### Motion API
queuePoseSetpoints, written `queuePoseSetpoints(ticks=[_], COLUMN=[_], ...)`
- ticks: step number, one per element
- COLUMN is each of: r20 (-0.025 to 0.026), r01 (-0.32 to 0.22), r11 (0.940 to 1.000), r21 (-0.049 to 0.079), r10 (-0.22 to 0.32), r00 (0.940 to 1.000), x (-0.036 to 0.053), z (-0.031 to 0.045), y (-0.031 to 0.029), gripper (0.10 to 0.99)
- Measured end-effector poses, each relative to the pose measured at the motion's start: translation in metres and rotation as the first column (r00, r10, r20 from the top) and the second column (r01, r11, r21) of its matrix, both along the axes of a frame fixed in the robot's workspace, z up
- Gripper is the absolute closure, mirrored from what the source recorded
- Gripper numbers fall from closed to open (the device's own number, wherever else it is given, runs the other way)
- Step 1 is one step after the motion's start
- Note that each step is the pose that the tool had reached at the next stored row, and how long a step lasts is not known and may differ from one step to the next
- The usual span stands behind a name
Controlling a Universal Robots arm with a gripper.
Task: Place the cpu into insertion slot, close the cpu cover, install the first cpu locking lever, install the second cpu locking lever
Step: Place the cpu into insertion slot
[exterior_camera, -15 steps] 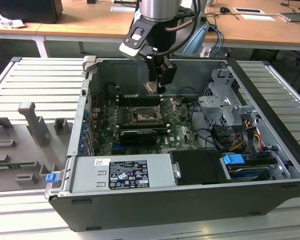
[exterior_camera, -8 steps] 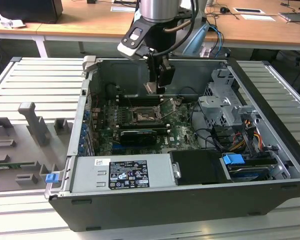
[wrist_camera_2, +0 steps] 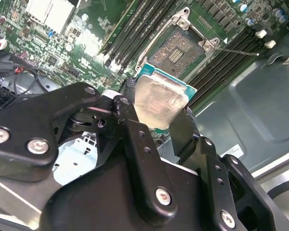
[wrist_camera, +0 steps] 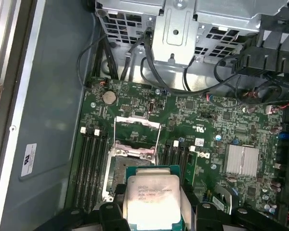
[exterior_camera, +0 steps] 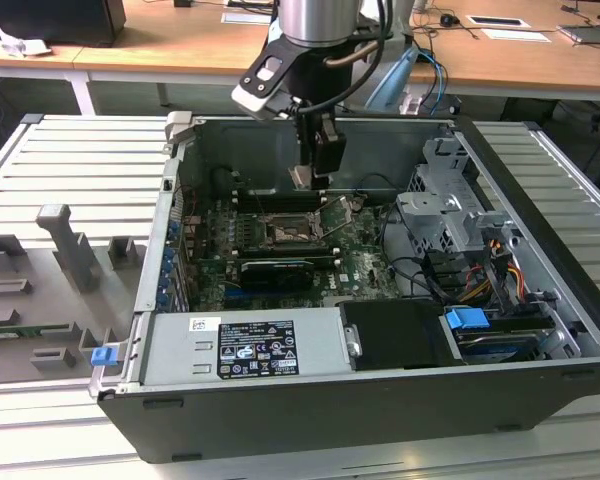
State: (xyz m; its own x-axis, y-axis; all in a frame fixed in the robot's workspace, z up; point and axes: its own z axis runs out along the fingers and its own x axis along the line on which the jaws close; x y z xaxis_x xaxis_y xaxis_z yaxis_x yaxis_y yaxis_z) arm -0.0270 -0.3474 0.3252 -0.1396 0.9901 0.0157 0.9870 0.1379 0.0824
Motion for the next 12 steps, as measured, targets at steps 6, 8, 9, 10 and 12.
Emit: queuePoseSetpoints(ticks=[6, 8, 9, 10, 12], r20=[-0.0001, -0.0001, 0.0002, 0.0001, 0.0002], r01=[0.057, 0.058, 0.059, 0.059, 0.059], r11=[0.9984, 0.9983, 0.9983, 0.9983, 0.9983], r21=[0.000, 0.000, 0.000, 0.000, 0.000], r10=[-0.057, -0.058, -0.059, -0.059, -0.059], r00=[0.9984, 0.9983, 0.9983, 0.9983, 0.9983], x=[0.0000, 0.0000, 0.0000, 0.0000, 0.0000], z=[-0.0059, -0.0092, -0.0119, -0.0132, -0.0156], y=[0.0010, 0.0010, 0.0010, 0.0010, 0.0010], gripper=[0.557, 0.557, 0.557, 0.557, 0.557])
